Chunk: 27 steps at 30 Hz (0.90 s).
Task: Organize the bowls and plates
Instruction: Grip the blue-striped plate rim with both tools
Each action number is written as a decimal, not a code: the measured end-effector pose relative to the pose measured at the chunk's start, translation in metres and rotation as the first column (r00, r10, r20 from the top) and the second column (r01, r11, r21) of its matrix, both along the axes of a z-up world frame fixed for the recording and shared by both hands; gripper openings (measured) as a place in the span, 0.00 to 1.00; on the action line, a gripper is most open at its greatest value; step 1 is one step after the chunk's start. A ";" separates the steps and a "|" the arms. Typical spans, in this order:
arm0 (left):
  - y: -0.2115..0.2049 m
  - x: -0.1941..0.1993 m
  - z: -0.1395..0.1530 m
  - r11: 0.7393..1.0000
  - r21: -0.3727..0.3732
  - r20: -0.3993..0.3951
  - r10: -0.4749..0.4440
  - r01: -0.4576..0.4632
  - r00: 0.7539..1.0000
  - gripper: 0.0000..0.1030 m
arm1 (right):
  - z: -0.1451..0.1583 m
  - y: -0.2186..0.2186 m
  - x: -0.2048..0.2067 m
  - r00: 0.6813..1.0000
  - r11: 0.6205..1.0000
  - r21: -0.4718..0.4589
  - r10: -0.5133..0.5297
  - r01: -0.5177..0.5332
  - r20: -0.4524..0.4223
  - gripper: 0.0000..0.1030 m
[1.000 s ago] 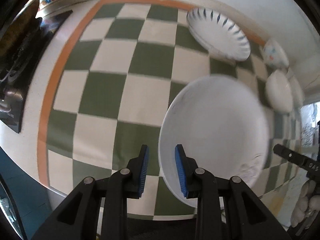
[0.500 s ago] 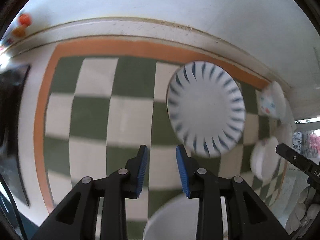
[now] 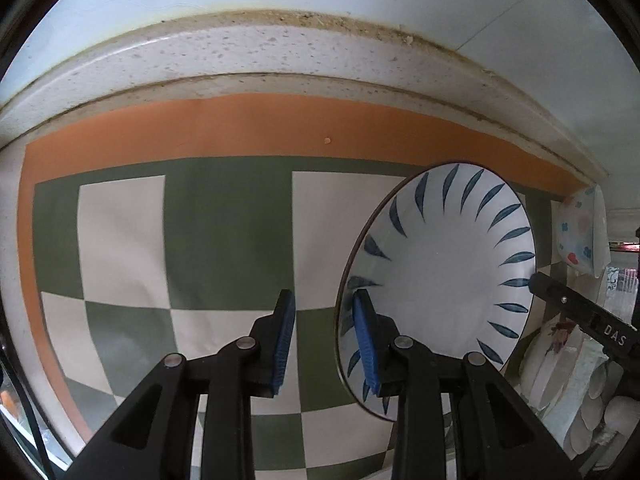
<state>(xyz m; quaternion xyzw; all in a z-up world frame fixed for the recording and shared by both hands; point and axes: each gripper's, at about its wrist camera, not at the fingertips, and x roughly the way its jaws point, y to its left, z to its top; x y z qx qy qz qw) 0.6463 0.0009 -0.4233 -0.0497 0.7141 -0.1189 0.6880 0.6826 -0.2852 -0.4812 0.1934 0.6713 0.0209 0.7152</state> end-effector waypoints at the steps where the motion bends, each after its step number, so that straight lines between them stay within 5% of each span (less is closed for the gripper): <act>1: -0.001 0.000 0.000 1.000 -0.003 0.003 -0.002 0.002 1.000 0.26 | -0.003 -0.001 0.002 1.000 1.000 0.004 -0.001 0.001 -0.004 0.23; 6: -0.001 0.001 -0.004 0.999 -0.041 0.012 -0.018 0.019 1.000 0.15 | -0.009 -0.001 0.005 1.000 0.999 0.042 -0.011 0.012 -0.007 0.23; 8: -0.004 0.000 -0.003 0.999 -0.046 0.016 -0.028 0.029 0.999 0.11 | -0.009 0.000 0.006 1.000 0.999 0.039 -0.012 0.012 -0.001 0.14; 27: -0.012 -0.013 0.021 0.999 -0.020 0.067 -0.027 0.028 0.997 0.11 | 0.003 0.006 -0.004 0.999 0.999 0.052 0.014 -0.017 0.044 0.09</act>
